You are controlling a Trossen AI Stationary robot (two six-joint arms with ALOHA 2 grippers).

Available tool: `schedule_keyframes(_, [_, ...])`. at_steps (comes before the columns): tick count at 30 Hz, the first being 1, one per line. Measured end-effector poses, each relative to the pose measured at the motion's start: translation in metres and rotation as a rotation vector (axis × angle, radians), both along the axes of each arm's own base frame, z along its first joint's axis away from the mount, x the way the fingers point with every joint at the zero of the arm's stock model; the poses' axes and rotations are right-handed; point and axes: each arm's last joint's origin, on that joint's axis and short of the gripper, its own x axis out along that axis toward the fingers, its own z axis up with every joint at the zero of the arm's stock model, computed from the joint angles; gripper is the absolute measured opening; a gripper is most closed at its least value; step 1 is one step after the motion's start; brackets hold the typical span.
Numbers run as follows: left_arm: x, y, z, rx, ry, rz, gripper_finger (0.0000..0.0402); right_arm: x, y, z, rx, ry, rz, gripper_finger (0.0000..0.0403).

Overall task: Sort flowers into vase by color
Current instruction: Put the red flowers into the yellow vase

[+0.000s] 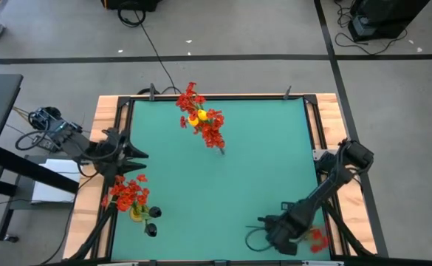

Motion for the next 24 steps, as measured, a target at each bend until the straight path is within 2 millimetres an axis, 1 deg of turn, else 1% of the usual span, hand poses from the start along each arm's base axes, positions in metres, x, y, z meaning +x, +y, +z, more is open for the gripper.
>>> schedule_keyframes(2, [0.003,-0.001,0.003,0.076,-0.034,-0.008,0.0183,0.012,-0.004,0.011,0.050,-0.053,-0.054,0.0025])
schedule_keyframes(5, [0.007,-0.004,0.005,0.211,-0.066,-0.030,0.0183,0.033,-0.015,0.026,0.126,-0.131,-0.180,0.0040])
schedule_keyframes(7, [0.012,-0.007,0.006,0.300,-0.084,-0.031,0.0183,0.049,-0.027,0.036,0.172,-0.189,-0.263,0.0038])
schedule_keyframes(11, [0.022,-0.014,0.008,0.452,-0.115,-0.039,0.0183,0.080,-0.054,0.053,0.283,-0.318,-0.432,0.0020])
schedule_keyframes(15, [0.034,-0.020,0.010,0.511,-0.136,-0.028,0.0183,0.104,-0.084,0.067,0.424,-0.348,-0.645,0.0017])
schedule_keyframes(18, [0.043,-0.024,0.010,0.535,-0.152,-0.023,0.0183,0.120,-0.106,0.076,0.529,-0.373,-0.753,0.0027])
schedule_keyframes(20, [0.048,-0.028,0.009,0.566,-0.150,-0.031,0.0183,0.129,-0.117,0.082,0.605,-0.404,-0.818,0.0031])
schedule_keyframes(24, [0.058,-0.035,0.003,0.617,-0.118,-0.050,0.0183,0.146,-0.134,0.098,0.776,-0.496,-0.923,0.0029])
